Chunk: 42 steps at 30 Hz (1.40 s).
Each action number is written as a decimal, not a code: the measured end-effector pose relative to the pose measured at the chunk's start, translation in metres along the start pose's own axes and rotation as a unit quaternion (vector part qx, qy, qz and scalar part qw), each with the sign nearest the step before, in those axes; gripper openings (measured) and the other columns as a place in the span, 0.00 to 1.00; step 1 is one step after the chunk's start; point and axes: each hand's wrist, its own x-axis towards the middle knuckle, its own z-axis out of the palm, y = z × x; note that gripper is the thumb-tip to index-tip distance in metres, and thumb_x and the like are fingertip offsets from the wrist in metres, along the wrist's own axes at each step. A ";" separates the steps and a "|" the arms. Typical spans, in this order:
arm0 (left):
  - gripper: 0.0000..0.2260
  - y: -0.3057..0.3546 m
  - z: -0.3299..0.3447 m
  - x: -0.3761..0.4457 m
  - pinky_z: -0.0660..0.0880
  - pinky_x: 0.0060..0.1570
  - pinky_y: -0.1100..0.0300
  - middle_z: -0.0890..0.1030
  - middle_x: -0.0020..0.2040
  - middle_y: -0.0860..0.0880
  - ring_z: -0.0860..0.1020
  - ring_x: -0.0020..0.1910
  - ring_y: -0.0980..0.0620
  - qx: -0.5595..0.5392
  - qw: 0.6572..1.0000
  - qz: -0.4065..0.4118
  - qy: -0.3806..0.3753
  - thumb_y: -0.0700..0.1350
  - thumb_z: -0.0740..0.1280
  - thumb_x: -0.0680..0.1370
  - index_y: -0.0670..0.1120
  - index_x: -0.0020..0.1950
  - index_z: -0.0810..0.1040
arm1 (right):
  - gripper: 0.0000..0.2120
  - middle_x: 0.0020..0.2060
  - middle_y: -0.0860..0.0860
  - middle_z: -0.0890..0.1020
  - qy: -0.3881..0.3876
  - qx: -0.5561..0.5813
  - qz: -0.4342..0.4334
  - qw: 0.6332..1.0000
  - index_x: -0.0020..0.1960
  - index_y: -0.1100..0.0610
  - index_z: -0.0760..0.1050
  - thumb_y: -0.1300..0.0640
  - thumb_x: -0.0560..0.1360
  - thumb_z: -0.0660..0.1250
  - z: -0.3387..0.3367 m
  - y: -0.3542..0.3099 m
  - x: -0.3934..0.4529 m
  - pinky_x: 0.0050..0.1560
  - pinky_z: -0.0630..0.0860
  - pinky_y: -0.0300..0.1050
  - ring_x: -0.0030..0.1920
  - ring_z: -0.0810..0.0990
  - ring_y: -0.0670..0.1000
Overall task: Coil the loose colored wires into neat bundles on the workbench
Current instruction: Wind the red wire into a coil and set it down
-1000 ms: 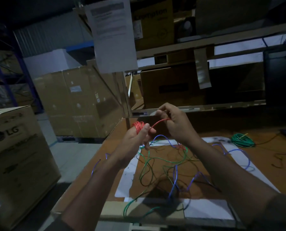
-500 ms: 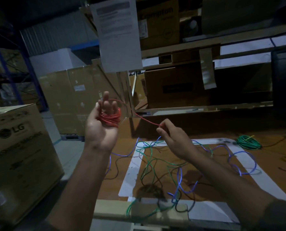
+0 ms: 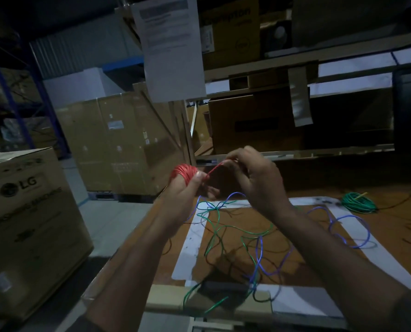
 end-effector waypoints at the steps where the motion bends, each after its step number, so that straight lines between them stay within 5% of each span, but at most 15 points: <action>1: 0.18 0.002 0.003 -0.005 0.77 0.60 0.42 0.82 0.35 0.46 0.84 0.44 0.43 -0.035 0.999 -0.004 -0.033 0.56 0.62 0.84 0.41 0.55 0.78 | 0.07 0.46 0.48 0.78 0.005 -0.007 0.009 1.000 0.54 0.50 0.76 0.49 0.82 0.64 -0.001 0.002 0.004 0.38 0.77 0.50 0.43 0.78 0.48; 4: 0.17 0.013 0.011 -0.016 0.74 0.63 0.47 0.70 0.26 0.51 0.78 0.33 0.52 -0.206 0.977 -0.030 -0.050 0.50 0.58 0.86 0.38 0.56 0.79 | 0.11 0.44 0.47 0.77 -0.015 -0.050 0.037 0.998 0.53 0.49 0.75 0.43 0.82 0.60 -0.002 0.013 0.005 0.35 0.78 0.53 0.42 0.77 0.49; 9: 0.12 0.026 0.002 -0.022 0.69 0.73 0.47 0.67 0.23 0.53 0.75 0.29 0.55 -0.405 0.909 -0.070 -0.069 0.47 0.62 0.85 0.41 0.49 0.79 | 0.19 0.39 0.48 0.78 -0.044 -0.052 0.066 0.996 0.49 0.51 0.72 0.39 0.82 0.52 -0.002 0.027 -0.012 0.33 0.76 0.54 0.38 0.77 0.51; 13: 0.14 0.035 -0.009 -0.017 0.75 0.68 0.53 0.74 0.28 0.53 0.79 0.36 0.55 -0.546 0.831 -0.104 0.002 0.48 0.61 0.85 0.45 0.43 0.76 | 0.16 0.37 0.45 0.77 -0.065 -0.021 0.133 0.989 0.53 0.51 0.68 0.39 0.82 0.54 -0.004 0.034 -0.022 0.29 0.73 0.48 0.35 0.77 0.46; 16: 0.13 0.038 -0.010 -0.014 0.80 0.56 0.56 0.85 0.39 0.48 0.83 0.36 0.55 -0.565 0.815 -0.107 0.067 0.45 0.62 0.85 0.44 0.43 0.80 | 0.07 0.40 0.44 0.76 -0.133 -0.061 0.156 0.977 0.57 0.51 0.70 0.50 0.85 0.57 0.002 0.033 -0.029 0.32 0.67 0.40 0.37 0.75 0.42; 21: 0.10 0.034 -0.008 -0.007 0.81 0.54 0.59 0.83 0.64 0.39 0.84 0.39 0.57 -0.473 0.879 -0.027 0.057 0.46 0.55 0.88 0.46 0.52 0.74 | 0.12 0.52 0.45 0.80 -0.340 -0.109 0.105 0.928 0.66 0.47 0.71 0.54 0.83 0.62 0.005 0.007 -0.038 0.44 0.72 0.42 0.54 0.81 0.49; 25: 0.11 0.023 -0.008 -0.002 0.71 0.69 0.49 0.82 0.65 0.39 0.81 0.66 0.45 -0.300 0.950 0.037 0.078 0.43 0.54 0.88 0.46 0.55 0.76 | 0.15 0.46 0.41 0.77 -0.417 -0.079 0.027 0.905 0.69 0.49 0.67 0.53 0.83 0.61 0.004 -0.015 -0.038 0.48 0.76 0.50 0.51 0.80 0.51; 27: 0.13 0.016 -0.005 -0.004 0.70 0.70 0.50 0.84 0.64 0.44 0.79 0.68 0.48 -0.175 0.981 0.036 0.079 0.42 0.54 0.88 0.49 0.55 0.79 | 0.13 0.41 0.40 0.73 -0.410 -0.058 0.003 0.910 0.67 0.50 0.69 0.53 0.83 0.62 0.002 -0.026 -0.032 0.45 0.75 0.46 0.45 0.77 0.46; 31: 0.10 -0.004 -0.006 -0.010 0.76 0.64 0.46 0.86 0.52 0.45 0.83 0.57 0.49 0.038 0.999 0.016 0.026 0.48 0.57 0.87 0.48 0.57 0.77 | 0.07 0.37 0.40 0.72 -0.322 -0.088 -0.008 0.943 0.60 0.44 0.69 0.52 0.83 0.61 -0.009 -0.036 -0.017 0.35 0.63 0.32 0.37 0.72 0.38; 34: 0.12 -0.004 -0.006 -0.013 0.76 0.60 0.47 0.84 0.41 0.46 0.83 0.47 0.51 0.109 0.993 0.009 -0.035 0.48 0.56 0.87 0.47 0.55 0.79 | 0.09 0.44 0.46 0.82 -0.208 -0.120 -0.017 0.971 0.58 0.49 0.74 0.48 0.82 0.59 -0.019 -0.026 -0.007 0.35 0.69 0.36 0.42 0.80 0.46; 36: 0.15 0.000 -0.004 -0.017 0.78 0.51 0.53 0.79 0.37 0.45 0.79 0.39 0.52 0.089 0.994 -0.006 -0.065 0.50 0.56 0.87 0.44 0.55 0.80 | 0.08 0.47 0.49 0.83 -0.164 -0.134 -0.040 0.976 0.57 0.51 0.75 0.50 0.80 0.65 -0.021 -0.013 -0.005 0.37 0.71 0.38 0.44 0.81 0.48; 39: 0.15 0.007 -0.002 -0.022 0.71 0.36 0.64 0.72 0.32 0.53 0.70 0.29 0.58 -0.016 0.995 -0.026 -0.099 0.48 0.57 0.87 0.40 0.54 0.78 | 0.20 0.52 0.51 0.81 -0.171 -0.190 -0.066 0.964 0.61 0.51 0.74 0.56 0.72 0.76 -0.019 0.003 -0.004 0.41 0.76 0.41 0.48 0.81 0.52; 42: 0.12 0.009 -0.006 -0.023 0.75 0.49 0.58 0.70 0.29 0.52 0.70 0.24 0.60 -0.129 0.985 -0.041 -0.103 0.46 0.61 0.85 0.40 0.50 0.76 | 0.24 0.52 0.51 0.79 -0.181 -0.252 -0.080 0.947 0.62 0.51 0.75 0.58 0.70 0.79 -0.015 0.015 -0.006 0.41 0.73 0.41 0.48 0.79 0.51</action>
